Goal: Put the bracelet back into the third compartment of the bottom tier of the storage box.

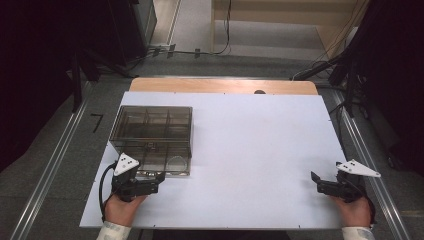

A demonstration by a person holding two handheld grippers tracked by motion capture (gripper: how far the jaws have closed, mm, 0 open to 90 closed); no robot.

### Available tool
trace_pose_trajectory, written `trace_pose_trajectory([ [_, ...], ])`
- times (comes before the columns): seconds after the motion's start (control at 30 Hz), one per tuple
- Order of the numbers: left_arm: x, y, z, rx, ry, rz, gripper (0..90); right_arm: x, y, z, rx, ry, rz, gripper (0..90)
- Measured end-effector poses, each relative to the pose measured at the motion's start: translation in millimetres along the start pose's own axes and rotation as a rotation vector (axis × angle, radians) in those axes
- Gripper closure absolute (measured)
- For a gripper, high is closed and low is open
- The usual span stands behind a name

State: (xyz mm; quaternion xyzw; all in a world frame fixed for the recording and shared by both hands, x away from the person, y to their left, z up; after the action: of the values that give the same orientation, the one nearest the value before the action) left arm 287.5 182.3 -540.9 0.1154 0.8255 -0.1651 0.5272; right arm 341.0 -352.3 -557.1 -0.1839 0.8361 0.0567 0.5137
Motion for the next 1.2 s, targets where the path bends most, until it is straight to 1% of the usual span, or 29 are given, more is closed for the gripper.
trace_pose_trajectory([
  [0.13, 0.1, 3.1, -4.4, -0.011, -0.012, 0.0, 3.7, -0.3, -0.1, -0.1, -0.001, -0.002, -0.001, 3.6],
  [0.2, 0.6, 4.4, -6.5, -0.014, -0.016, -0.006, 3.7, -0.4, -0.2, -0.3, -0.001, -0.003, -0.003, 3.6],
  [0.33, 3.2, 8.7, -10.9, -0.027, -0.015, -0.006, 3.7, -0.1, -0.4, -0.1, -0.001, -0.002, -0.001, 3.6],
  [0.47, 4.6, 13.7, -15.0, -0.043, -0.025, -0.02, 3.7, 0.1, 0.3, 0.0, -0.001, 0.0, 0.001, 3.6],
  [0.7, 8.1, 21.9, -22.4, -0.065, -0.03, -0.041, 3.7, 0.3, 0.3, 0.1, -0.004, -0.001, 0.001, 3.6],
  [0.93, 11.2, 29.9, -29.3, -0.092, -0.033, -0.045, 3.7, 0.5, 1.5, -0.8, -0.008, 0.001, 0.004, 3.6],
  [1.2, 15.1, 43.7, -38.2, -0.129, -0.038, -0.06, 3.7, 1.0, 3.2, -2.2, -0.012, 0.0, 0.0, 3.6],
])
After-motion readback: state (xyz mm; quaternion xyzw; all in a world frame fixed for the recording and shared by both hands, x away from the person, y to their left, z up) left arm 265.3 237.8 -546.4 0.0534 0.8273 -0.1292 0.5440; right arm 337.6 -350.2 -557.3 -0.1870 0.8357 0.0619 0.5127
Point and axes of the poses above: each handheld gripper's, and its own axes: z roughly forward along the jaws, x roughly out of its underside, y roughly to its left, the point moved 10 cm from there along z, roughly forward along the jaws, and after that the axes turned 12 degrees about -y, right-handed, at the moved point
